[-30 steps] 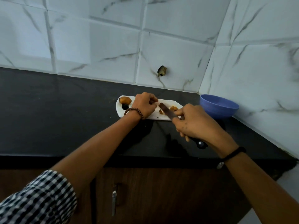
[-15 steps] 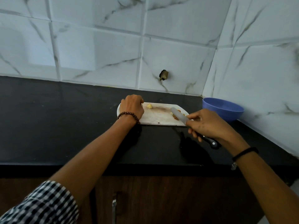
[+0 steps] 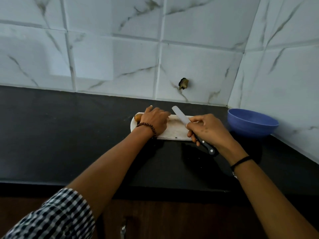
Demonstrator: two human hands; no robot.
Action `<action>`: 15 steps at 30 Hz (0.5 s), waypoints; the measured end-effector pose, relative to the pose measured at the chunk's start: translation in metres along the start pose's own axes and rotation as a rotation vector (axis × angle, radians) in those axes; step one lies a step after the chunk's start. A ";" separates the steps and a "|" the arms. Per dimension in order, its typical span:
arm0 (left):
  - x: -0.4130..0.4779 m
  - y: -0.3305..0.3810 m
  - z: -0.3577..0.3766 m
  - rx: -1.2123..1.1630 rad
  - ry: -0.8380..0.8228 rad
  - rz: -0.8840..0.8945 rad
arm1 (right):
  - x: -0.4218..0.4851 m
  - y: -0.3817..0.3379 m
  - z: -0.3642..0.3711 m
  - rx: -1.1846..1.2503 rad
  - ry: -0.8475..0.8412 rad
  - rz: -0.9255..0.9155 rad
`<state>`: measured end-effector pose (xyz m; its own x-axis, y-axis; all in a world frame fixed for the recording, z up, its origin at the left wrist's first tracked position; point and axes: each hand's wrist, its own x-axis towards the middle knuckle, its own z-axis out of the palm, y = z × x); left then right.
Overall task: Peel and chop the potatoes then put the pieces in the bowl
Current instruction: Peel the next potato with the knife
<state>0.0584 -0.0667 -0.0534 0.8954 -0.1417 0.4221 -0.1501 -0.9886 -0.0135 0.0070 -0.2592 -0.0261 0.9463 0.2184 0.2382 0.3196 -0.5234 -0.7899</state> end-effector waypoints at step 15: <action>-0.005 -0.001 -0.013 -0.430 0.006 0.103 | -0.006 0.004 0.001 -0.001 0.095 -0.060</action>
<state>0.0484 -0.0639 -0.0440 0.8646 -0.2367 0.4432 -0.4000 -0.8581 0.3220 0.0025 -0.2622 -0.0310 0.9259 0.1697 0.3375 0.3754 -0.5127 -0.7721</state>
